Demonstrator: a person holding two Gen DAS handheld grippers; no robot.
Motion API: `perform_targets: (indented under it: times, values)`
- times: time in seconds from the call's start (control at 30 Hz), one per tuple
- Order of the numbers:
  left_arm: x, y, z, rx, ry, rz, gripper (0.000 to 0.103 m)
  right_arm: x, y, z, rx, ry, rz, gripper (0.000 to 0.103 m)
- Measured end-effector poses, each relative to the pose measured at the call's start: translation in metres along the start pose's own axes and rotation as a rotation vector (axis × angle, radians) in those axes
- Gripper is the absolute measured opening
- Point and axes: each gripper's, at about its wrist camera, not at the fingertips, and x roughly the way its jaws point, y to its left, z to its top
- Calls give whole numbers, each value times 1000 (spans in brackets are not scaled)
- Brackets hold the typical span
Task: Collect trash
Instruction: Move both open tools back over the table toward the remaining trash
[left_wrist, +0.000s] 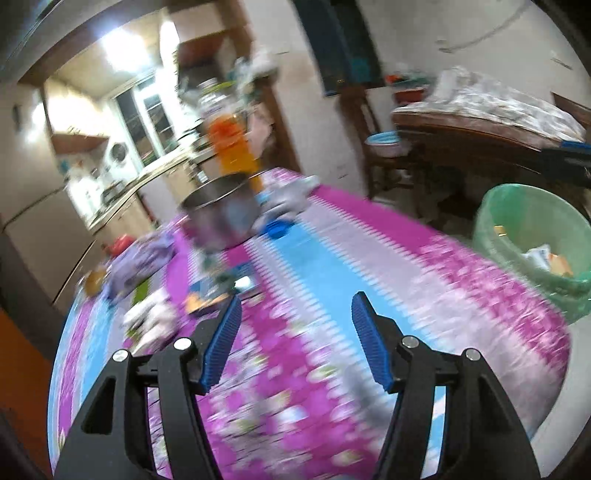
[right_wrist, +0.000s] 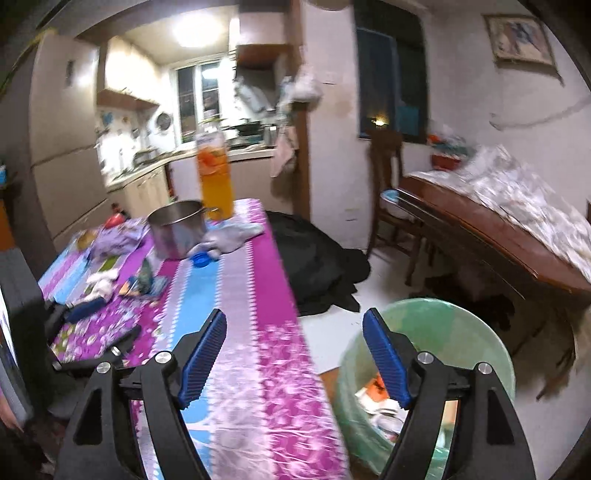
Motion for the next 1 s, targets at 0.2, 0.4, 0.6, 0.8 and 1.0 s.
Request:
perform_targets:
  times: [0.2,0.4,0.6,0.8,1.0]
  values:
    - [0,58,-19,-79,83,111,59,23,58,3,-89,35,70,76]
    - [-7,97,-26,-125,101,206,60,38,102,1,-186,49,91,76]
    - [-10,117,-28,-152,96,226,60,49,121,0,-227,63,115,76]
    - [-10,121,-30,-138,87,240,62,63,141,9,-254,57,133,77]
    - [-12,126,-30,-132,81,257,64,74,162,15,-288,56,151,77]
